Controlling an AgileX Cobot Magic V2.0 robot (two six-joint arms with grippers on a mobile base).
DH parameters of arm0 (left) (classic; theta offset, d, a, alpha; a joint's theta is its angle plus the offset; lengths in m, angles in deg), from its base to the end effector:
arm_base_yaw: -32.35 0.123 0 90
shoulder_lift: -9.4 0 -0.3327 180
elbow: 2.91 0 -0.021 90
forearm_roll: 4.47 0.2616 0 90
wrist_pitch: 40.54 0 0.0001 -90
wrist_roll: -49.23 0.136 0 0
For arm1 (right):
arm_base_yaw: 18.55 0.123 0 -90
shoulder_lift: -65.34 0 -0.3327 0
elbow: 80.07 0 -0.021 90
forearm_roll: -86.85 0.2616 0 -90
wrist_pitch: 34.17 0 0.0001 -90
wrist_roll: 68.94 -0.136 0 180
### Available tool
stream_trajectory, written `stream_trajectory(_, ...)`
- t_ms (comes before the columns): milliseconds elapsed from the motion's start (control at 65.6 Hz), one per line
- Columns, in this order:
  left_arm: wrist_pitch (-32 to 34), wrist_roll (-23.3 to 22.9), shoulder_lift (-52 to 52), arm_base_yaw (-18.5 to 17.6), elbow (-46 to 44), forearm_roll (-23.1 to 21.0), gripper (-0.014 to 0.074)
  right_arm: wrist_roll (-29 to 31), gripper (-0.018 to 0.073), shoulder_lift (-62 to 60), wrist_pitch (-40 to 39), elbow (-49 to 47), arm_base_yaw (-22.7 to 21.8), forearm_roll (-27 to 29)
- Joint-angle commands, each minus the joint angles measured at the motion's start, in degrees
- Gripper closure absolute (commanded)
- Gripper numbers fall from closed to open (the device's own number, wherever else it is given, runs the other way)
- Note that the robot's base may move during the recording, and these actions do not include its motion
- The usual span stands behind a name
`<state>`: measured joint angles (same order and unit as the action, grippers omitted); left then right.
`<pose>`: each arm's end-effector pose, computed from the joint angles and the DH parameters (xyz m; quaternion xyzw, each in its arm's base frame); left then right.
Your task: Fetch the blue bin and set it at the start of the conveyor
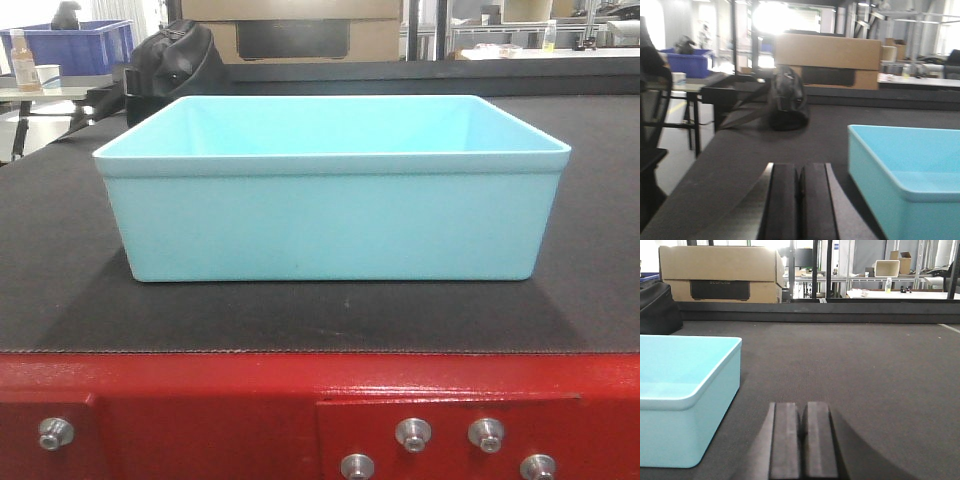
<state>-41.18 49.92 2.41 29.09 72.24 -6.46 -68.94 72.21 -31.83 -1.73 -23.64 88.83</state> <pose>0.0609 -0.0035 0.2371 0.0115 0.6611 -0.0300 0.7496 0.0643 -0.0055 0.2113 0.0421 0.6905 -0.0191 0.7218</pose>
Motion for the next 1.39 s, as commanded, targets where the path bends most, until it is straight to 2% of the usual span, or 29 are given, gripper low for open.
stream_trajectory(0,4.79,2.18,0.33,0.95,2.83,-1.67,0.0707,0.0,0.0726,-0.2,-1.06,0.0,-0.36,0.17)
stream_trajectory(397,3.01,1.4,0.33,4.7,3.19,-0.24,0.0707,0.0,0.0726,-0.2,-1.06,0.0,-0.36,0.17)
stream_trajectory(458,3.01,-0.69,0.33,4.69,3.19,0.22,0.0707,0.0,0.0726,-0.2,-1.06,0.0,-0.36,0.17)
stream_trajectory(1373,3.01,-0.69,0.33,4.69,3.19,0.23,0.0707,0.0,0.0726,-0.2,-1.06,0.0,-0.36,0.17)
